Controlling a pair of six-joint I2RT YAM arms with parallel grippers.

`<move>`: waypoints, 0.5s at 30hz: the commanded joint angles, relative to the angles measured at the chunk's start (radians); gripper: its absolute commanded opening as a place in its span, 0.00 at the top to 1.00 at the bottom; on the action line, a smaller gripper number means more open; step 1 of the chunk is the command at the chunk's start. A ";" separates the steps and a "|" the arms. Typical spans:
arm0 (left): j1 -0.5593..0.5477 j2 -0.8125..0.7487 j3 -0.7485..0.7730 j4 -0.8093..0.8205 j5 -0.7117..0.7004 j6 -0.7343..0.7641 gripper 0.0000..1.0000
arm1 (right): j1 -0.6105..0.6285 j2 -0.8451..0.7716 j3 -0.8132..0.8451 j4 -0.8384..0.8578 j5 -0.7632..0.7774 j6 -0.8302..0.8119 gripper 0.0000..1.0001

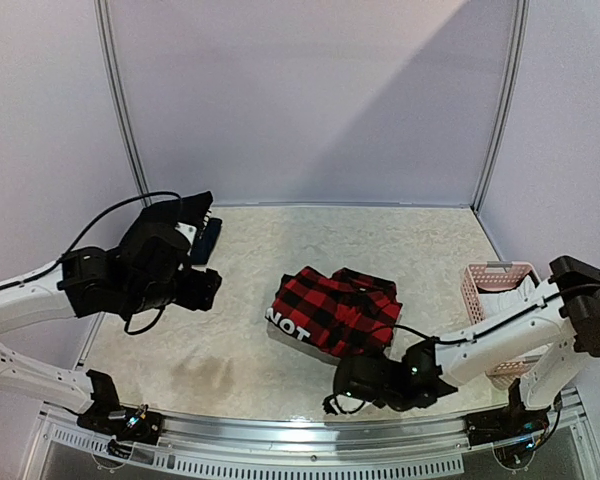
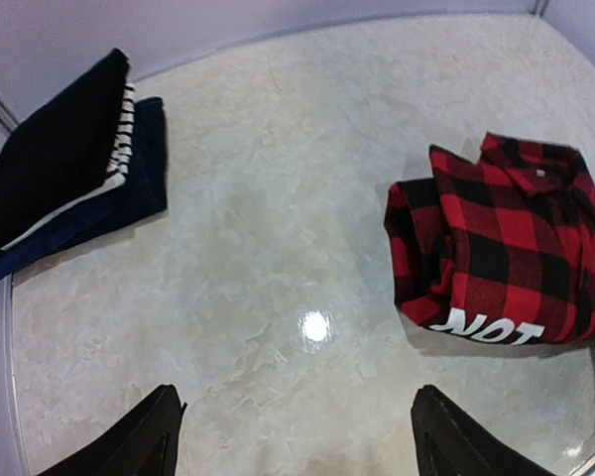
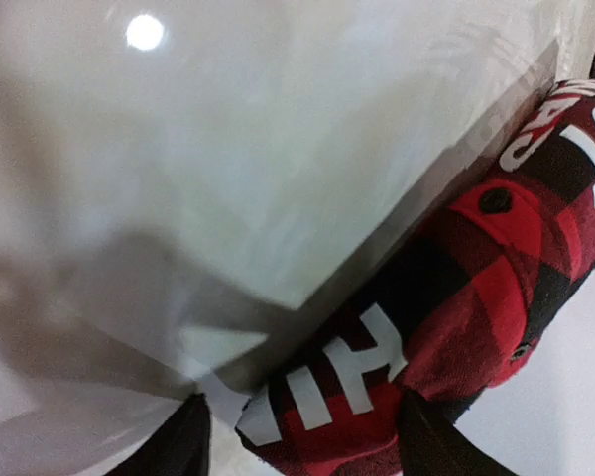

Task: Fold and stack the mixed laundry pile
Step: Adjust the square-folded shirt at the center of the board.

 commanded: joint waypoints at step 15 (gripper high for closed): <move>0.103 0.695 0.612 0.031 0.426 -0.071 0.26 | -0.460 -0.387 0.212 -0.526 -0.644 0.420 0.01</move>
